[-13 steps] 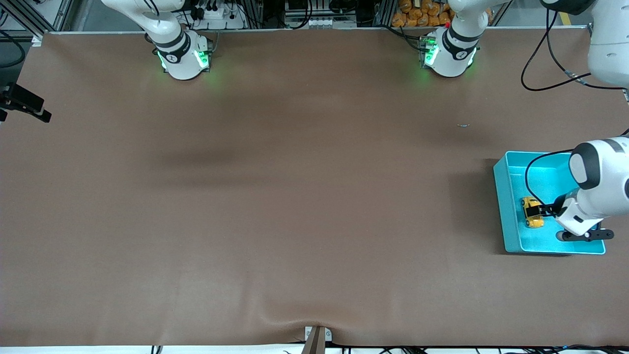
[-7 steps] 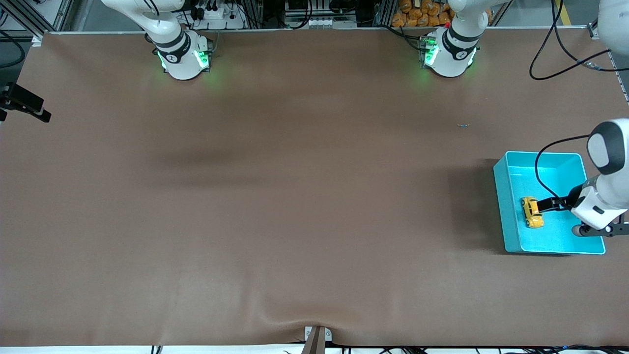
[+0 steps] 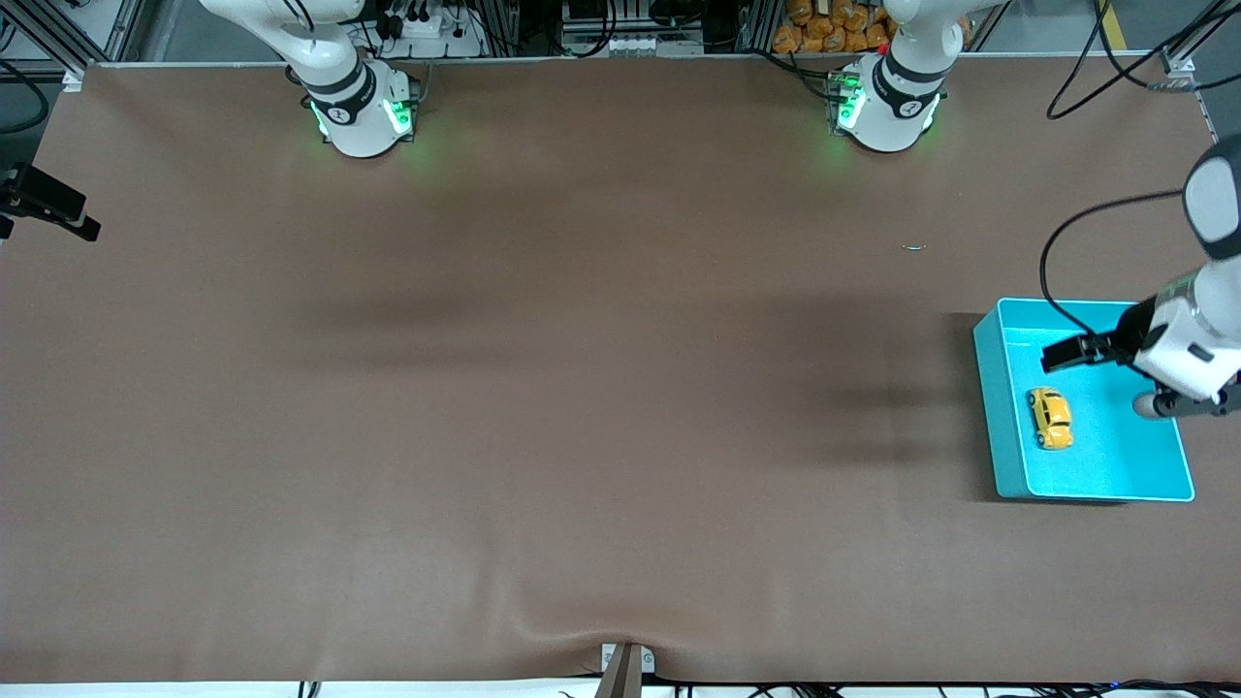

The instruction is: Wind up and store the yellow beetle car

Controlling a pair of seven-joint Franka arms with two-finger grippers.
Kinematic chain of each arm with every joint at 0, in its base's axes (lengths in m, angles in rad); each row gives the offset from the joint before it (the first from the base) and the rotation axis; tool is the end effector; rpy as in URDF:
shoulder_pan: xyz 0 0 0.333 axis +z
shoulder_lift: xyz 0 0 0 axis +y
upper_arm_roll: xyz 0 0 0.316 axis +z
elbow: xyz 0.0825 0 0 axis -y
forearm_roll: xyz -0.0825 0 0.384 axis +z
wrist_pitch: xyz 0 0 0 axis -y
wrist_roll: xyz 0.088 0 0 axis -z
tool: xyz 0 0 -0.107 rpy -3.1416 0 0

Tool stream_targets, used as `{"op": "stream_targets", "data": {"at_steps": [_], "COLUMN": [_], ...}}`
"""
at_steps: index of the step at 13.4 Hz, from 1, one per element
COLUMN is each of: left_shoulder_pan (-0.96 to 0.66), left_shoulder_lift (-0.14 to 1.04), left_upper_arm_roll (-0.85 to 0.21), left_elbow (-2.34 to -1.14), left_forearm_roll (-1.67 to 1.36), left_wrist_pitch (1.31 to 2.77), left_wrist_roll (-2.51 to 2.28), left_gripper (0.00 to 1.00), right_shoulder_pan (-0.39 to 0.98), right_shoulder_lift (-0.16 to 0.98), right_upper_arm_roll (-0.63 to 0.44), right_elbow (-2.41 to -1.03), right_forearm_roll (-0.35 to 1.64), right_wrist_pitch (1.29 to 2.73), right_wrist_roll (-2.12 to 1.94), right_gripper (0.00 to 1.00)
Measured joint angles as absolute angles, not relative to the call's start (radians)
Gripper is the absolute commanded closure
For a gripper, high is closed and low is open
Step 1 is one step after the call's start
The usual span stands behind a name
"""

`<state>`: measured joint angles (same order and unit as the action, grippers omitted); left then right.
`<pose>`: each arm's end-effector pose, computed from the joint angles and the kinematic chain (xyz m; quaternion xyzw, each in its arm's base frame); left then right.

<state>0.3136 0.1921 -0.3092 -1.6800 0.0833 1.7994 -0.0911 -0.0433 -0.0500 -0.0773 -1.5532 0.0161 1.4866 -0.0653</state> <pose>0.6111 0.0218 0.4842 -0.9987 -0.0387 0.0311 0.0125 0.5266 -0.0632 0.6525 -0.9996 0.0270 0.0074 0.0107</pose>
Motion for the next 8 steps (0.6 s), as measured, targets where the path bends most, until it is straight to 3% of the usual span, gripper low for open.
{"op": "stream_targets", "data": {"at_steps": [4, 8], "left_shoulder_pan": [0.241, 0.015], "left_shoulder_lift": [0.079, -0.004], "left_upper_arm_roll": [-0.336, -0.139], "left_elbow": [-1.680, -1.682], "left_forearm_roll": [0.063, -0.010], "left_wrist_pitch": [1.627, 1.563], "left_wrist_roll": [-0.132, -0.138], "left_gripper": [0.00, 0.00], "right_shoulder_pan": [-0.044, -0.044], "right_shoulder_lift": [-0.050, -0.050], "right_upper_arm_roll": [-0.078, -0.078], "right_elbow": [-1.553, -1.553], "right_forearm_roll": [0.016, 0.016], "right_wrist_pitch": [1.487, 1.487], "right_wrist_roll": [-0.065, -0.065], "right_gripper": [0.00, 0.00]}}
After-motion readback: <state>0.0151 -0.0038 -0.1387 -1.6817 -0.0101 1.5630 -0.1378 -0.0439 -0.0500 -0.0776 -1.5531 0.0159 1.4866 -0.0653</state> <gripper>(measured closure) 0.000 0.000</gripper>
